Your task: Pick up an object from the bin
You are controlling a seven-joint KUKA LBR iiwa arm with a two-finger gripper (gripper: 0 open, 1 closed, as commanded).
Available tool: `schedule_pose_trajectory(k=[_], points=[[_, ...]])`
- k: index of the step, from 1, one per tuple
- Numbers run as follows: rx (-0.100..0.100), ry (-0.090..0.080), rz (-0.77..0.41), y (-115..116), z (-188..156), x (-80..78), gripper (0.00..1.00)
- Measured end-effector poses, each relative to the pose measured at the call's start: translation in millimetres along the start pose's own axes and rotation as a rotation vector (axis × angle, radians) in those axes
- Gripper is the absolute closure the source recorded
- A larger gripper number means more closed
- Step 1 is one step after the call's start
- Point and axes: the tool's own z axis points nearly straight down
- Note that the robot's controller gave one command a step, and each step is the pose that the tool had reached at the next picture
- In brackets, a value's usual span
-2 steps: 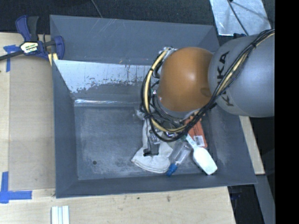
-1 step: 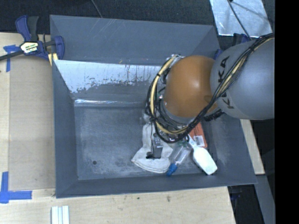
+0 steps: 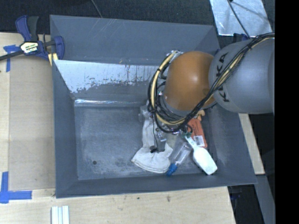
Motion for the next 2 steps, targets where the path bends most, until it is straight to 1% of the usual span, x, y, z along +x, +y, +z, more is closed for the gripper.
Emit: schedule_pose_trajectory(k=[1, 2], points=[[0.0, 0.001, -0.003, -25.2, 17.9, 17.1, 0.0], [0.0, 0.002, 0.277, -34.0, 22.2, 13.0, 0.0]])
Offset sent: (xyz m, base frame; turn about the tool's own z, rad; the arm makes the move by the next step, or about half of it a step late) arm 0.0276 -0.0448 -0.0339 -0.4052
